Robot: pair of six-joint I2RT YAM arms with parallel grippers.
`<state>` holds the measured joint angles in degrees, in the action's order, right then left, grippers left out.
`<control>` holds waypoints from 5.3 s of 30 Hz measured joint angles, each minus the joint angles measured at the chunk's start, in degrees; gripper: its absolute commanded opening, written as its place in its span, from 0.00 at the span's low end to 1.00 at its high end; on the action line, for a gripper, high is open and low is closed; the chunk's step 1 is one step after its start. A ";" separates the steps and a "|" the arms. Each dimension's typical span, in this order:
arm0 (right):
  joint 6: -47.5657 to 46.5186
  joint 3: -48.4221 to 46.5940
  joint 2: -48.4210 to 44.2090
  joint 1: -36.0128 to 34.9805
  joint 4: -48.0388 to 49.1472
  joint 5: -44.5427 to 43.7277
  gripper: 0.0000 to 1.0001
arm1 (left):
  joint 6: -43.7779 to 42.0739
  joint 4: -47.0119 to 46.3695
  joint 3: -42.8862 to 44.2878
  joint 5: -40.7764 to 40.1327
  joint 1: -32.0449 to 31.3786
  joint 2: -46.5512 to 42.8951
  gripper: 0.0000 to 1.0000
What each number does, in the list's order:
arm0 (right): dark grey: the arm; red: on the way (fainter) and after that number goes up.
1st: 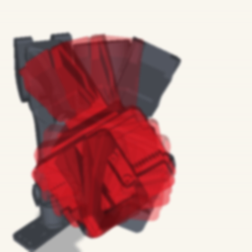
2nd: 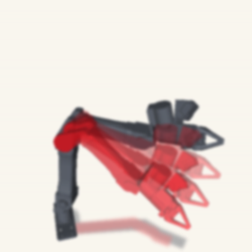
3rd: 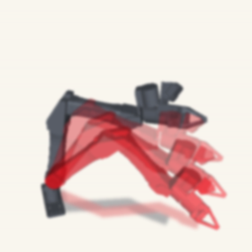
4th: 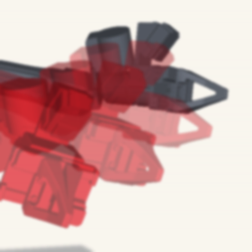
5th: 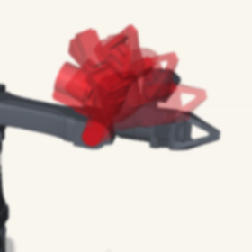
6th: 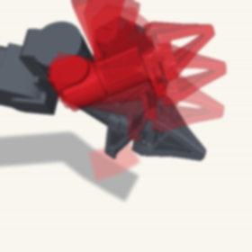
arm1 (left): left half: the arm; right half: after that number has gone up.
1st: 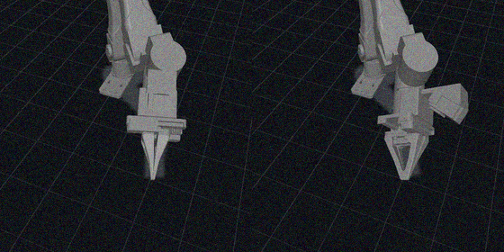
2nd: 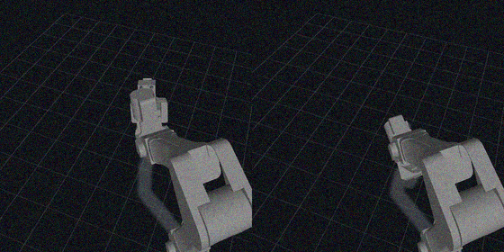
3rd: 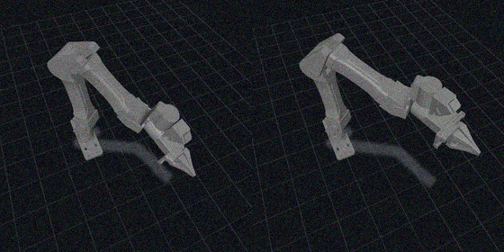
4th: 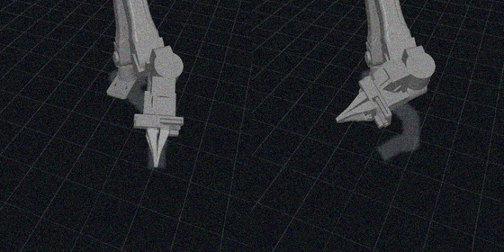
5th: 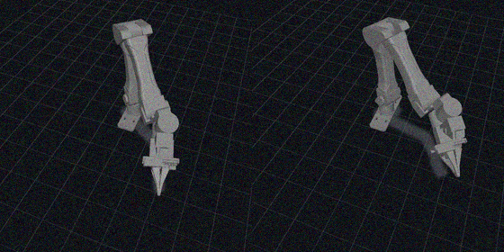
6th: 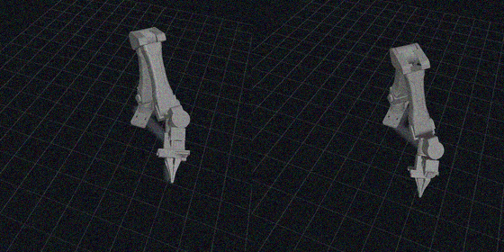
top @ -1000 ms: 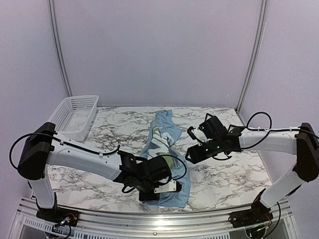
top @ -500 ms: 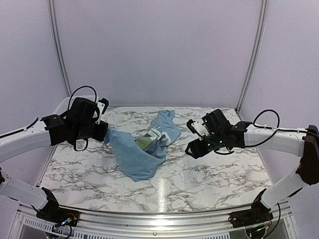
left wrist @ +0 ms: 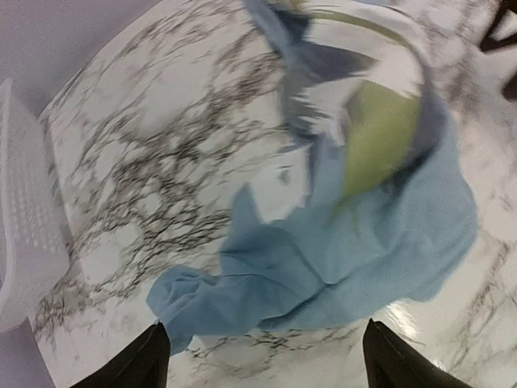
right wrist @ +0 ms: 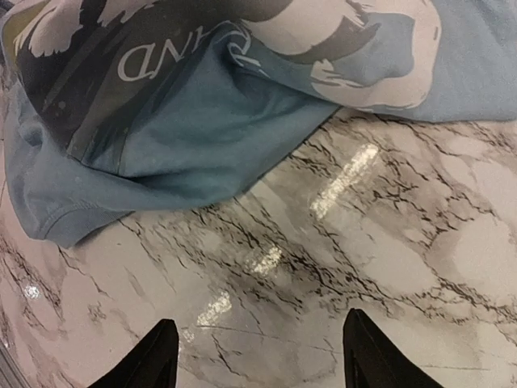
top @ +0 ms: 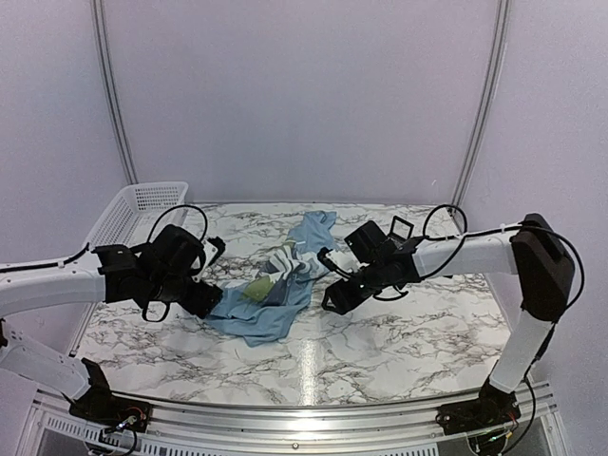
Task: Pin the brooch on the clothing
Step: Pick up the crumped clothing from the center of the board.
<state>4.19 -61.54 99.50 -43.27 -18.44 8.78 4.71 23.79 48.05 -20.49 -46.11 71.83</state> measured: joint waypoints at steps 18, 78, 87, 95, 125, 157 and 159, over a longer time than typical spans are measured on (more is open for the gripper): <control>4.90 -16.44 19.98 1.18 6.38 9.44 0.43 | -15.93 0.72 5.66 1.31 -15.74 24.02 0.88; -17.05 20.04 -29.83 -0.68 23.93 29.59 0.56 | -6.78 3.19 37.53 4.24 -18.32 6.62 0.00; -29.33 35.34 -33.86 -2.25 47.98 25.83 0.66 | -12.68 3.96 51.67 2.32 -21.29 10.21 0.00; -30.18 36.44 -29.09 -5.25 59.87 17.77 0.62 | -17.66 4.11 63.67 -1.70 -21.92 15.80 0.00; -4.15 36.96 -28.39 -13.90 66.31 -11.39 0.42 | -21.68 3.52 67.21 -2.54 -21.94 18.36 0.00; -2.69 31.47 -39.41 -5.77 48.57 -11.06 0.00 | -20.63 1.33 50.97 -8.87 -21.84 8.55 0.00; -4.39 31.39 -42.27 -5.42 45.68 -11.10 0.00 | -19.82 1.01 47.93 -9.68 -21.59 7.58 0.00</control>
<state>-0.21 -30.15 57.23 -48.69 27.24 -2.33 -15.11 24.80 95.98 -30.17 -67.70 79.42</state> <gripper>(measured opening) 0.001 0.006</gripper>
